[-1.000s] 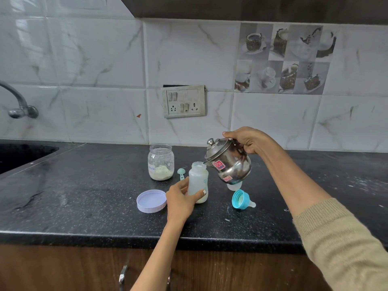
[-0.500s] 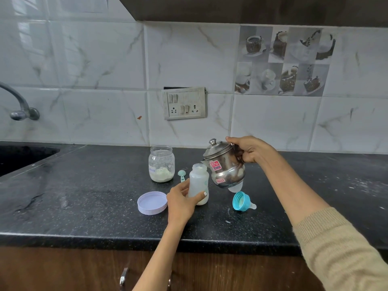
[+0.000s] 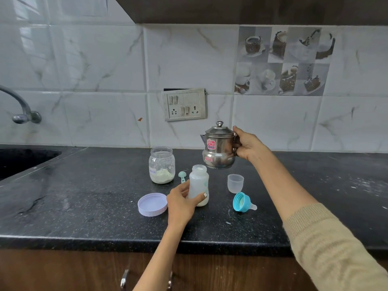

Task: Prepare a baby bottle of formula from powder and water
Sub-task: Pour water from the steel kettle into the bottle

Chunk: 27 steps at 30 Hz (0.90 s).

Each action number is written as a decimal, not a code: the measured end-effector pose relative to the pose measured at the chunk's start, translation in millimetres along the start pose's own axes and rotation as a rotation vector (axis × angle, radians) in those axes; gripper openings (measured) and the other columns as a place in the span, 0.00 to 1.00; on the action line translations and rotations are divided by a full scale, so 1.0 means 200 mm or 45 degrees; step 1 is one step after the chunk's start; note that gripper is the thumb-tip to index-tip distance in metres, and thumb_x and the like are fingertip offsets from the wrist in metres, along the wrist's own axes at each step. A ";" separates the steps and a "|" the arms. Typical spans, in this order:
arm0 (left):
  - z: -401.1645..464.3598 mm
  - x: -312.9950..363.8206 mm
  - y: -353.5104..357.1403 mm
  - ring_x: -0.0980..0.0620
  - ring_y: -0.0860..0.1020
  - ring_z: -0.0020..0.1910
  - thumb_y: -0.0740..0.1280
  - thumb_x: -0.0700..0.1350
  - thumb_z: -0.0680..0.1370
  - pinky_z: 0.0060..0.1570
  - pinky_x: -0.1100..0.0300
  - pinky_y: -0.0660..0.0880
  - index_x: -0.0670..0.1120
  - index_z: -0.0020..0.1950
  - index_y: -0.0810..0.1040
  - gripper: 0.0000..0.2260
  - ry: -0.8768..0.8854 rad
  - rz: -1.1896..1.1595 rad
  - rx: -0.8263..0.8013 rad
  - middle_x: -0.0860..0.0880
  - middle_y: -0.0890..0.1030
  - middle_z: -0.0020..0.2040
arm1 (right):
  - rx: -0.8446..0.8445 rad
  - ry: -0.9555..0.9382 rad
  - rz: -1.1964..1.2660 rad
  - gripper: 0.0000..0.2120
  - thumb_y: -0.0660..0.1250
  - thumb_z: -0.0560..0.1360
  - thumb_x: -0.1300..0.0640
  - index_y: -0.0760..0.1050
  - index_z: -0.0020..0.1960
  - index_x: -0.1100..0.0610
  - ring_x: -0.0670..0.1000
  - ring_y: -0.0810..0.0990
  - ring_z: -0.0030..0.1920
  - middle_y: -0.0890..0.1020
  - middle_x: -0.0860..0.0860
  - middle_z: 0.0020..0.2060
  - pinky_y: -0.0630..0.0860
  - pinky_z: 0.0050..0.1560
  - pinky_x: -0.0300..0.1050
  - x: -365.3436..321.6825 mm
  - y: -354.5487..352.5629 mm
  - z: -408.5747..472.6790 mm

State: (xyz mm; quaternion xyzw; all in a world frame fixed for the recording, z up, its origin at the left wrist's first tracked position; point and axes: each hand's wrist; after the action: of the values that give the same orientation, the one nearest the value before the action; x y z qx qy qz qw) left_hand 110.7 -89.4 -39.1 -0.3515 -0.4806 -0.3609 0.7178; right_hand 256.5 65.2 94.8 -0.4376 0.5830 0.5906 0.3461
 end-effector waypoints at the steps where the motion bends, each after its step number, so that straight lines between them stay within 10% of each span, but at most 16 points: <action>1: 0.00 0.00 0.00 0.53 0.78 0.56 0.77 0.42 0.66 0.53 0.62 0.73 0.44 0.65 0.75 0.29 0.002 -0.001 -0.002 0.46 0.80 0.60 | 0.006 -0.009 0.028 0.10 0.65 0.77 0.54 0.73 0.40 0.58 0.49 0.67 0.34 0.68 0.52 0.34 0.76 0.50 0.49 0.01 0.01 0.00; 5: -0.01 0.01 0.00 0.57 0.77 0.52 0.77 0.41 0.66 0.50 0.64 0.72 0.44 0.64 0.76 0.27 0.018 -0.004 -0.011 0.47 0.80 0.59 | 0.017 -0.021 0.128 0.08 0.63 0.78 0.56 0.73 0.42 0.57 0.49 0.72 0.36 0.74 0.52 0.37 0.75 0.35 0.46 0.07 0.06 0.01; 27: 0.03 -0.04 0.01 0.61 0.75 0.50 0.78 0.43 0.65 0.39 0.76 0.70 0.47 0.64 0.75 0.28 0.046 0.020 0.016 0.51 0.80 0.60 | 0.223 0.010 0.017 0.15 0.60 0.77 0.63 0.68 0.31 0.57 0.47 0.64 0.27 0.68 0.51 0.27 0.65 0.30 0.41 0.41 0.08 0.34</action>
State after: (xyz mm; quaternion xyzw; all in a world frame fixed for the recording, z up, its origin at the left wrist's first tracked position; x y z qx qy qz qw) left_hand 107.3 -82.7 -45.4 -0.3442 -0.4672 -0.3586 0.7312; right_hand 203.1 123.6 21.3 -0.4042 0.6367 0.5378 0.3768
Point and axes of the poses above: each hand's wrist, its own z-axis towards the middle knuckle, its own y-axis out of the palm, x = y × z
